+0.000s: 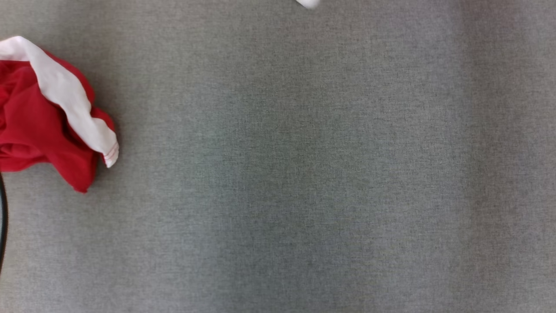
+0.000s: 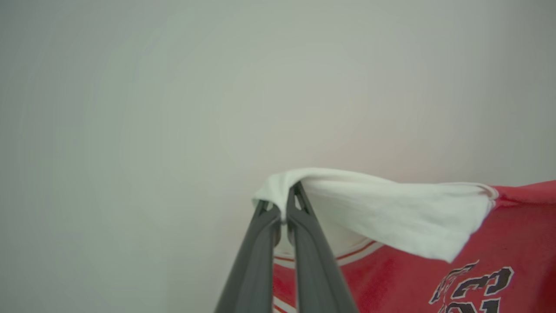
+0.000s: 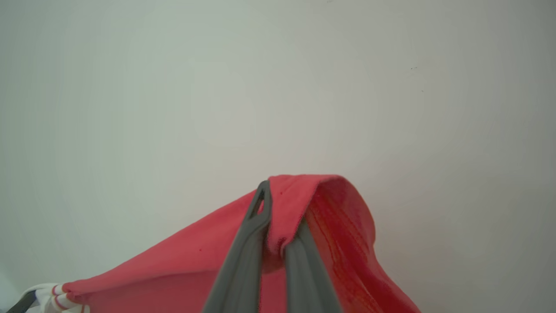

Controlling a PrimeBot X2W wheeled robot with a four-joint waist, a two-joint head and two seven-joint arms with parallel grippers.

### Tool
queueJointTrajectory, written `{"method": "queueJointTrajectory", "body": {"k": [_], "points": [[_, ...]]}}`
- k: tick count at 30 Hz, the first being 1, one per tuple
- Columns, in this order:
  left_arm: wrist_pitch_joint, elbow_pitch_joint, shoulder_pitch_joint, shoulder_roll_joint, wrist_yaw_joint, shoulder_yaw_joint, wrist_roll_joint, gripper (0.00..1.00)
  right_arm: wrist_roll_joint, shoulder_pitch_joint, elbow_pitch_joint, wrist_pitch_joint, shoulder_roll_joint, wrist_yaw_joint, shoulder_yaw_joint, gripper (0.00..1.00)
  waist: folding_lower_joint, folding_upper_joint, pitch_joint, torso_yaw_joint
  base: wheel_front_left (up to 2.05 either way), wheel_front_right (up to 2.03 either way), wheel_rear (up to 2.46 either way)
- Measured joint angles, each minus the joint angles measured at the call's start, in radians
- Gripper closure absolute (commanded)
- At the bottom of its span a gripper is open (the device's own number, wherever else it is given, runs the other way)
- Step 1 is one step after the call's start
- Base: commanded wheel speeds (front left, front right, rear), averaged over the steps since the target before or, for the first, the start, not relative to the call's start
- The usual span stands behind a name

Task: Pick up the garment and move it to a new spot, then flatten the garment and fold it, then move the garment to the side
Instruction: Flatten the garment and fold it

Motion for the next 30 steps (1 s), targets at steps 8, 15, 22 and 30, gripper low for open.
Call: {"method": "queueJointTrajectory", "body": {"k": [8, 15, 22, 30], "points": [[0.018, 0.038, 0.005, -0.023, 0.0, -0.061, -0.083, 1.0, 0.062, 0.039, 0.037, 0.025, 0.012, 0.0, 0.037, 1.0, -0.0001, 0.0, -0.005, 0.007, 0.0, 0.0, 0.0], [0.09, 0.012, 0.157, 0.001, 0.0, -0.201, -0.168, 1.0, 0.122, 0.207, 0.014, 0.088, 0.016, 0.0, 0.103, 1.0, -0.0001, 0.0, -0.045, 0.007, 0.0, 0.0, 0.0], [0.238, -0.084, 0.342, 0.087, 0.0, -0.34, -0.307, 1.0, 0.196, 0.415, -0.056, 0.204, 0.01, 0.0, 0.175, 1.0, -0.0002, 0.0, -0.143, 0.003, 0.0, 0.0, 0.0], [0.46, -0.213, 0.568, 0.198, 0.0, -0.436, -0.478, 1.0, 0.261, 0.648, -0.122, 0.387, -0.039, 0.0, 0.268, 1.0, -0.0004, 0.0, -0.3, -0.016, 0.0, 0.0, 0.0]]}}
